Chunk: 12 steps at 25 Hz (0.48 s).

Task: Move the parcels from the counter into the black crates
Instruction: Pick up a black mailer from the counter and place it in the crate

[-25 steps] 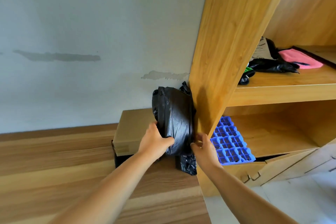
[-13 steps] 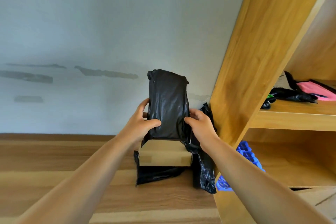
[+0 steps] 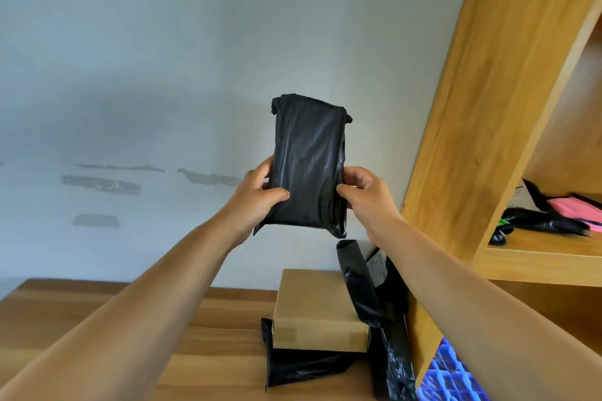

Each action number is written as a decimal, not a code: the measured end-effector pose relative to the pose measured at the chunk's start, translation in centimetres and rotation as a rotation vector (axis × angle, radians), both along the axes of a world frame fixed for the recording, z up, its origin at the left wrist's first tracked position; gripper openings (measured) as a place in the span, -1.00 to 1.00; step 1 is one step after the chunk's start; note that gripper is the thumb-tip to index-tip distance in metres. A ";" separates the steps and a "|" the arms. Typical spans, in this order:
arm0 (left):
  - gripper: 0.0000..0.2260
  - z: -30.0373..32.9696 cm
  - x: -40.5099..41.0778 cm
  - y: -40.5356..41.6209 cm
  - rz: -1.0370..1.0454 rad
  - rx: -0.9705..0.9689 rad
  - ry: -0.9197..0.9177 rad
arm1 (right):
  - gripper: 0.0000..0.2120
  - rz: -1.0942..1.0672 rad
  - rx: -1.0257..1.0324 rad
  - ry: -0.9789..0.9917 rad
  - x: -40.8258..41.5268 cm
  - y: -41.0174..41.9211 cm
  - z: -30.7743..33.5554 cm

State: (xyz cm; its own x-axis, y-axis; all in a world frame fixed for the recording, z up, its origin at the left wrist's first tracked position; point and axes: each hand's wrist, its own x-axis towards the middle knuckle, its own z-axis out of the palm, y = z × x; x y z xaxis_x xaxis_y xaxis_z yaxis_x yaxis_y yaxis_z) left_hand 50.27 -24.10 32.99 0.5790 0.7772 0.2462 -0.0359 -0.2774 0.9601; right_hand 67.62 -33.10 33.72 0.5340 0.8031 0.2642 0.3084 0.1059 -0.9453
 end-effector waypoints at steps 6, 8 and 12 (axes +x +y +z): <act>-0.43 1.3 -1.3 0.6 0.095 0.108 0.019 | -0.65 0.028 0.047 -0.006 -1.4 0.5 1.5; -0.43 1.3 -1.5 1.0 0.133 0.156 0.021 | -0.66 0.036 0.050 0.000 -1.6 0.7 1.8; -0.53 1.8 -1.9 1.5 0.104 0.063 -0.064 | -0.71 0.051 0.070 0.040 -1.7 1.2 2.4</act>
State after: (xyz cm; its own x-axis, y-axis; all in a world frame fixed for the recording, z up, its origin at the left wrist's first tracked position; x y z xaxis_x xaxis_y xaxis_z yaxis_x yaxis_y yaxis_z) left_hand 48.41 -22.65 34.82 0.4777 0.8142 0.3301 -0.0648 -0.3420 0.9375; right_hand 65.89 -31.90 36.07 0.5039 0.8101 0.2997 0.2632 0.1865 -0.9465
